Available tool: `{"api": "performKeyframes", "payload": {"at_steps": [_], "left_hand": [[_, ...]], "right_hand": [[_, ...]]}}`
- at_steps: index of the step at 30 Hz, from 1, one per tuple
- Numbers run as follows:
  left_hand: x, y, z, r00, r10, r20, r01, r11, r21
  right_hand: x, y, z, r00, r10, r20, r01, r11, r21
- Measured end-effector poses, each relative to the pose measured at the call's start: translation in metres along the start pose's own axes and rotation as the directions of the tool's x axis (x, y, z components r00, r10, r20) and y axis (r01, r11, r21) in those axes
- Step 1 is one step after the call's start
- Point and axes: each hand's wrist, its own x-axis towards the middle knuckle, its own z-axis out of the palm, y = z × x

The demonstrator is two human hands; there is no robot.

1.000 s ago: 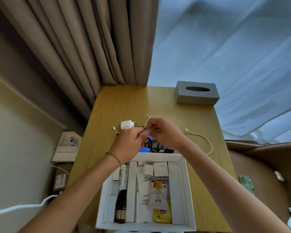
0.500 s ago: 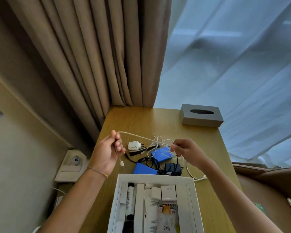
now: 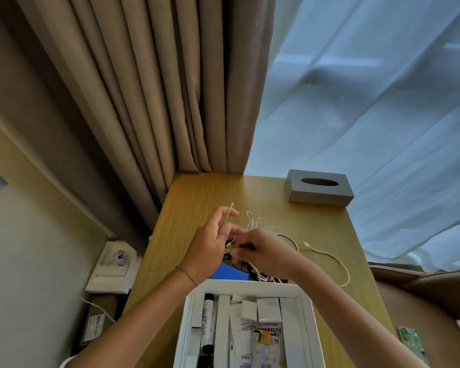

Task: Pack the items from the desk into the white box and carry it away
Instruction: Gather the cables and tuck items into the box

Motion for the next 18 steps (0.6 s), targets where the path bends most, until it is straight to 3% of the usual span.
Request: {"api": "performKeyframes", "payload": {"at_steps": [5,9,11,13,15,16,18], "left_hand": [[-0.014,0.004,-0.005,0.981,-0.058,0.186,0.053,0.998,0.034],[-0.015,0.02,-0.017,0.952,-0.116,0.284,0.203,0.932,-0.299],[-0.016,0.03,-0.031,0.949,-0.133,0.284,0.278,0.778,-0.564],[-0.012,0.037,-0.049,0.956,-0.126,0.265,0.292,0.495,-0.819],[-0.004,0.042,-0.07,0.975,-0.122,0.188,0.215,0.271,-0.938],[0.0,0.044,-0.078,0.982,-0.131,0.136,0.162,0.216,-0.963],[0.008,0.043,-0.088,0.985,-0.169,0.02,0.055,0.205,-0.977]], "right_hand": [[0.002,0.009,-0.027,0.996,0.034,-0.077,-0.026,0.995,0.101],[0.006,0.008,-0.039,0.999,-0.028,-0.015,0.031,0.957,0.288],[0.01,0.012,-0.039,0.999,-0.043,-0.021,0.048,0.882,0.468],[0.013,0.019,-0.033,0.998,-0.003,-0.059,0.036,0.816,0.577],[0.014,0.028,-0.02,0.994,0.077,-0.071,-0.021,0.811,0.585],[0.014,0.031,-0.012,0.992,0.113,-0.064,-0.057,0.82,0.57],[0.014,0.031,0.006,0.984,0.176,-0.014,-0.143,0.842,0.519]]}}
